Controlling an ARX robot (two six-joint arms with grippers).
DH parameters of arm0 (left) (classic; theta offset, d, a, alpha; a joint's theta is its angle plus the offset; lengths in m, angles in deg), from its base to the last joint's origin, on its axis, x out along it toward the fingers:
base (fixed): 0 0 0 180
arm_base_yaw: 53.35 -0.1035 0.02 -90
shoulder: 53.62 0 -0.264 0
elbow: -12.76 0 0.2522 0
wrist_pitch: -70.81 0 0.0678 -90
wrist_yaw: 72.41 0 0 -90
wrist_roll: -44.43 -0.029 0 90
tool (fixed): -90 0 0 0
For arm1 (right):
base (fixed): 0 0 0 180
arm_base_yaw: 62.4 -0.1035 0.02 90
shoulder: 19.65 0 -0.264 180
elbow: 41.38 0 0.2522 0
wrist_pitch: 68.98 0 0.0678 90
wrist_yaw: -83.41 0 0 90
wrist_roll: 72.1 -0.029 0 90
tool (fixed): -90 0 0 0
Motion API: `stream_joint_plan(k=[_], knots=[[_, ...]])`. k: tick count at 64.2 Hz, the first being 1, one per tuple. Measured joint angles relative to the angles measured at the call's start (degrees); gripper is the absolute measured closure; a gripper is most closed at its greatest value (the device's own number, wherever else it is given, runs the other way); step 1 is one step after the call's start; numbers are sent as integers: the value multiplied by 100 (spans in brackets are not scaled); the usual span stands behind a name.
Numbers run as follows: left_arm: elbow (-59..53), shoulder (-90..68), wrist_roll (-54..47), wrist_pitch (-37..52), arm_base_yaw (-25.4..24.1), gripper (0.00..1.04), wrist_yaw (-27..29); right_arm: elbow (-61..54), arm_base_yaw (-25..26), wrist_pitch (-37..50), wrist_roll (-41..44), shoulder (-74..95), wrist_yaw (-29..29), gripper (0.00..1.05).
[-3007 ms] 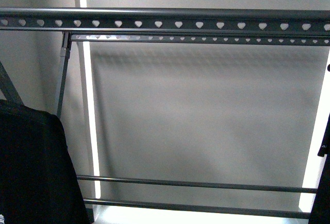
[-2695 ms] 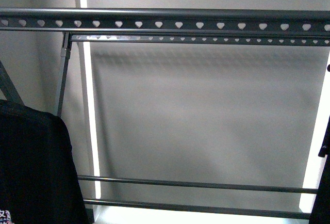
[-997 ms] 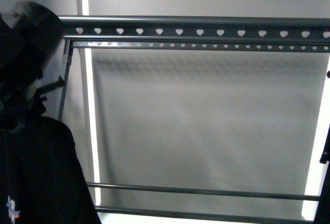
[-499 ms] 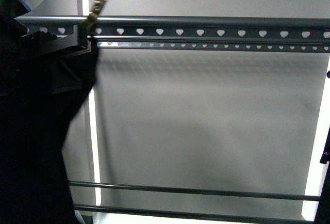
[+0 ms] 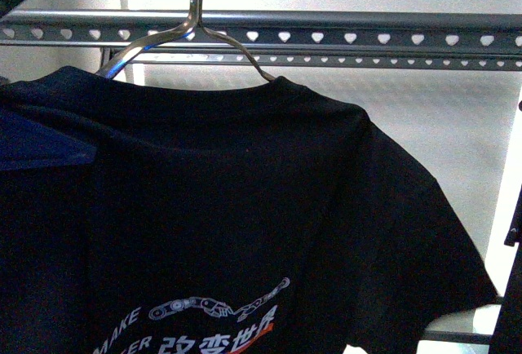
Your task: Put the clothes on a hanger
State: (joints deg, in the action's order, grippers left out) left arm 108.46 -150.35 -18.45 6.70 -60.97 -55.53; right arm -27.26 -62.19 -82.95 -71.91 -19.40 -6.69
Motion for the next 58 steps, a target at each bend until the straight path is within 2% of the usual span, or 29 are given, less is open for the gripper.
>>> stream_joint_plan(k=[5, 12, 19, 22, 25, 35, 55, 58], knots=[[393, -323, -103, 763, 68, 100, 74, 0, 0, 0, 0, 0, 0, 7], [584, -546, 380, 2664, 232, 100, 111, 0, 0, 0, 0, 0, 0, 7], [920, -802, 1537, 4664, 487, 100, 247, 0, 0, 0, 0, 0, 0, 7], [1032, -898, 2288, 5681, 638, 100, 533, 0, 0, 0, 0, 0, 2, 7], [1058, -935, 2874, 6308, 737, 100, 662, 0, 0, 0, 0, 0, 0, 7], [1071, -942, 3434, 6465, 767, 100, 658, 0, 0, 0, 0, 0, 2, 7], [1071, -960, 3565, 6465, 739, 100, 671, 0, 0, 0, 0, 0, 0, 7], [1071, -960, 3567, 6465, 741, 100, 669, 70, 166, -109, -138, 129, -546, 7]])
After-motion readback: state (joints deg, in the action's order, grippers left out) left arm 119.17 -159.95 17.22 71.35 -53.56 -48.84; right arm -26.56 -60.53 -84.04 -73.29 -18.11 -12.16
